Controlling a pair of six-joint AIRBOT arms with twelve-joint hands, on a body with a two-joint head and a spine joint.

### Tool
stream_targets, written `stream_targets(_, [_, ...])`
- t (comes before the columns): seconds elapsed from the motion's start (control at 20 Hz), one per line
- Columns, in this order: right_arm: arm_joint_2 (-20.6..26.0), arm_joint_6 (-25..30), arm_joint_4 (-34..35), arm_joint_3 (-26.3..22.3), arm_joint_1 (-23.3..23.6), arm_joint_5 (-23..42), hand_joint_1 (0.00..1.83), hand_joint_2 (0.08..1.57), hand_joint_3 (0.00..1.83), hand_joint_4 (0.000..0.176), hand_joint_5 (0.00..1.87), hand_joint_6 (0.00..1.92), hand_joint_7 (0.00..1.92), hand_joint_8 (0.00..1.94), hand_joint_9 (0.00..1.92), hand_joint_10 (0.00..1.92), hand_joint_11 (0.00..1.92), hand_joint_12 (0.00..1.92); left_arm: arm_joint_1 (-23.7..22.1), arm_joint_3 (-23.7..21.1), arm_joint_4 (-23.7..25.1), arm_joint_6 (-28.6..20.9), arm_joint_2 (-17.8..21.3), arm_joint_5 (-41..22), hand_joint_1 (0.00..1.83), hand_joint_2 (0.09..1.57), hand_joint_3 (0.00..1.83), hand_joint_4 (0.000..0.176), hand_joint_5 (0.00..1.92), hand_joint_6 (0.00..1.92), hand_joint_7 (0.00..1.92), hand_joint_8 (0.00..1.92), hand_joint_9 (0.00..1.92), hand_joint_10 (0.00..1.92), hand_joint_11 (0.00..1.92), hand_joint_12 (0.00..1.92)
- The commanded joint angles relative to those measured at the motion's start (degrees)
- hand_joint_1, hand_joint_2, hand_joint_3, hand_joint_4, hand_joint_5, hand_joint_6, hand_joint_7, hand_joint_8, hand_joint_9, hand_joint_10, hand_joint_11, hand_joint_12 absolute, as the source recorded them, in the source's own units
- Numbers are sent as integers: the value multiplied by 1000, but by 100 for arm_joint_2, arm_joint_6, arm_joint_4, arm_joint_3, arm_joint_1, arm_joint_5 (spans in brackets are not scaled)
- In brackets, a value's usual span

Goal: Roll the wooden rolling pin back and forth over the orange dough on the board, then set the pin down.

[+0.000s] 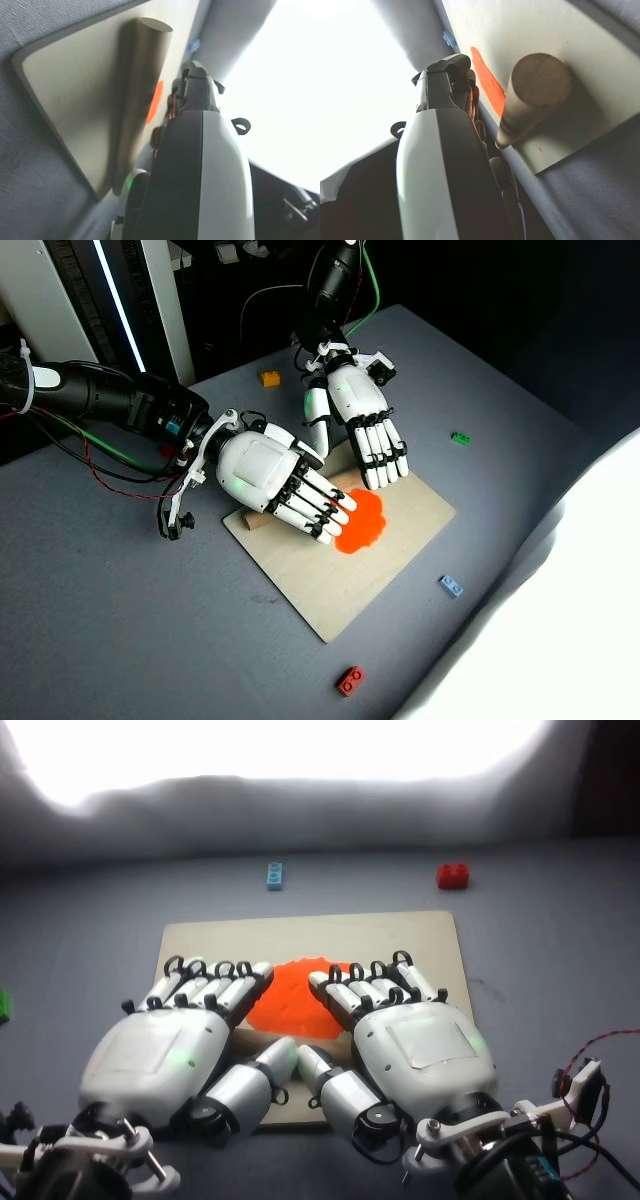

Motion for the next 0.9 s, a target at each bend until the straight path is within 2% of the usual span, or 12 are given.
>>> stream_targets(0.0, [14,38,-499,-30,80,461,0,1571,17,0,318,0,352,0,336,0,0,787,-67,-3,355,55,64,-417,0,1529,0,0,182,1,226,0,161,0,0,195])
stream_targets(0.35, [26,38,-499,-31,111,461,0,1571,17,0,352,12,393,11,370,14,0,886,-403,-97,280,594,438,392,0,1528,0,0,195,5,220,0,166,2,0,189])
stream_targets(0.65, [147,51,-498,-70,255,461,0,1571,17,0,352,11,393,9,370,13,0,889,-519,-109,274,581,762,883,0,1528,0,0,195,4,220,0,166,2,0,186])
stream_targets(0.85, [361,52,-498,-268,388,435,0,1571,17,0,352,11,394,8,370,12,0,891,-702,-97,280,559,937,1166,0,1528,0,0,195,4,220,0,166,2,0,185])
